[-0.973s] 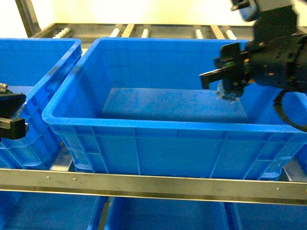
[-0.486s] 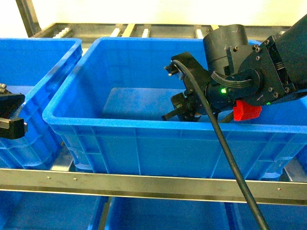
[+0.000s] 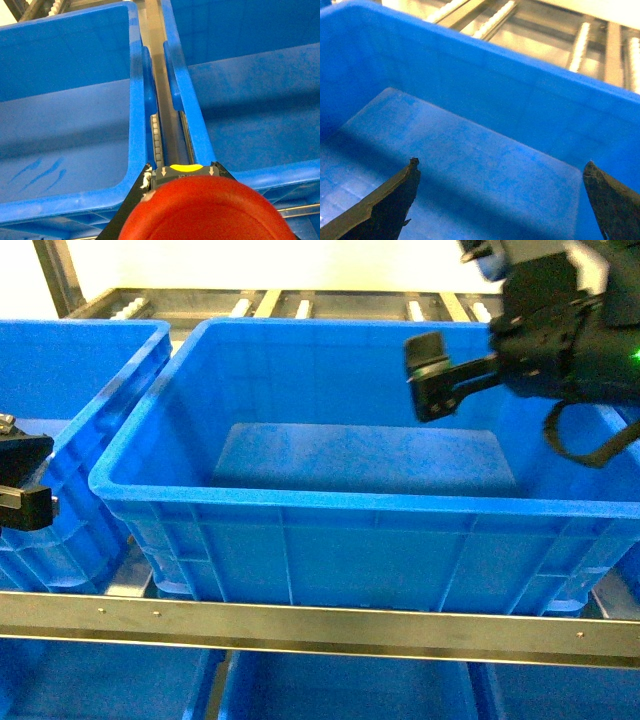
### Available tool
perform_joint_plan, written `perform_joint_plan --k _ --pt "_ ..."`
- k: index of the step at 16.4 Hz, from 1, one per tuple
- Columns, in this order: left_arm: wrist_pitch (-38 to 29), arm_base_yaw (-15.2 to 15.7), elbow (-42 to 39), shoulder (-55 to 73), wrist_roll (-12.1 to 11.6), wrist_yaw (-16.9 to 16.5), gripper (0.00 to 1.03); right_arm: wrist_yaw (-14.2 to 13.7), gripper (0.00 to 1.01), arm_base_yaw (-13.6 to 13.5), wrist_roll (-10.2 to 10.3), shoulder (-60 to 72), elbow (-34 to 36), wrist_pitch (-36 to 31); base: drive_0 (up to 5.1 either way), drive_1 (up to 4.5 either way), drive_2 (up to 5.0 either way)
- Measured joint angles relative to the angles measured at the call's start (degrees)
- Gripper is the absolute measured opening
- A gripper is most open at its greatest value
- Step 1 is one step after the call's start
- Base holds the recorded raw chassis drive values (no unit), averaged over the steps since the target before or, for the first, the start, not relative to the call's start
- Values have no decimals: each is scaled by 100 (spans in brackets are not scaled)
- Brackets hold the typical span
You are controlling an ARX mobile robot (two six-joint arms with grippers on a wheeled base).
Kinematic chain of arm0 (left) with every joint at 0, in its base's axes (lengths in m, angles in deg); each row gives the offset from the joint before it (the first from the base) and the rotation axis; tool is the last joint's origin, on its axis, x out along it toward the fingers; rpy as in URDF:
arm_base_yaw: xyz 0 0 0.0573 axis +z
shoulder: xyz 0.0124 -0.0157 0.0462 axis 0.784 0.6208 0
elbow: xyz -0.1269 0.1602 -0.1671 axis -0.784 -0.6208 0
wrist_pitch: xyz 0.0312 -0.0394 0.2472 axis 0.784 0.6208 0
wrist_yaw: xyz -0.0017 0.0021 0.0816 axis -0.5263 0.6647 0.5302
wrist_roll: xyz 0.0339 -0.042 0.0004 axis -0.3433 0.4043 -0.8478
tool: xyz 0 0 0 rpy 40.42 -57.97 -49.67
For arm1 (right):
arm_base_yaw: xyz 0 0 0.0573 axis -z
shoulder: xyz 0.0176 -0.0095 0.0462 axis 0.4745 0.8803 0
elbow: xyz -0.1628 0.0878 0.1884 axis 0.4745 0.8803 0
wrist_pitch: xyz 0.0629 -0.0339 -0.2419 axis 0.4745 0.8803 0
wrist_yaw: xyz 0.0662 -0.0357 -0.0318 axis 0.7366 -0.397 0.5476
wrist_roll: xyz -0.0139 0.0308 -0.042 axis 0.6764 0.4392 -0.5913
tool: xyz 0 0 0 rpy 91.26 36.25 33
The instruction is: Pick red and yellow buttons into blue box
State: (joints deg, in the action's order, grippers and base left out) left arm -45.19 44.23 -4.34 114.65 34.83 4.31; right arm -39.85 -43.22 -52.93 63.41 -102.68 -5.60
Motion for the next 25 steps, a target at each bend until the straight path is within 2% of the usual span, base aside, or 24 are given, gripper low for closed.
perform_joint_plan --k 4,6,8,9,10,11,12,14,16,20,22,24,25 --pt "0 0 0 2 0 0 26 -15 98 662 262 -2009 2210 -1084 0 0 0" --pt "-2 0 0 2 0 2 26 -415 98 1200 269 -2935 3276 -1939 0 0 0" --pt "-2 -7 0 2 0 -7 26 -835 98 1360 345 -3895 4299 -2439 0 0 0" --pt "2 -4 0 0 0 0 26 -999 98 1397 457 -4295 4634 -2356 0 0 0" --pt "0 7 0 2 0 4 26 -1285 98 1504 640 -4669 5003 -2291 0 0 0" --pt "-2 11 0 2 0 4 26 -1593 98 1488 739 -5010 5386 -2205 0 0 0" --pt "0 -4 0 2 0 -4 26 -1864 98 1453 787 -5219 5558 -2063 0 0 0" --pt "0 -2 0 2 0 0 26 -1886 98 1451 793 -5215 5556 -2087 0 0 0" --pt "116 -17 168 94 -13 -136 26 -1886 98 1451 796 -5215 5556 -2092 0 0 0" --pt "671 -592 1620 686 -199 -769 26 -1886 98 1451 802 -5215 5556 -2090 0 0 0" --pt "1255 -901 2564 1543 -223 -1187 26 -1886 98 1451 802 -5215 5556 -2090 0 0 0" --pt "1694 -905 3289 2337 -205 -1228 26 -1888 98 1451 804 -5215 5556 -2090 0 0 0" --pt "1768 -876 3556 2645 -208 -1137 26 -1888 98 1451 804 -5215 5556 -2092 0 0 0"
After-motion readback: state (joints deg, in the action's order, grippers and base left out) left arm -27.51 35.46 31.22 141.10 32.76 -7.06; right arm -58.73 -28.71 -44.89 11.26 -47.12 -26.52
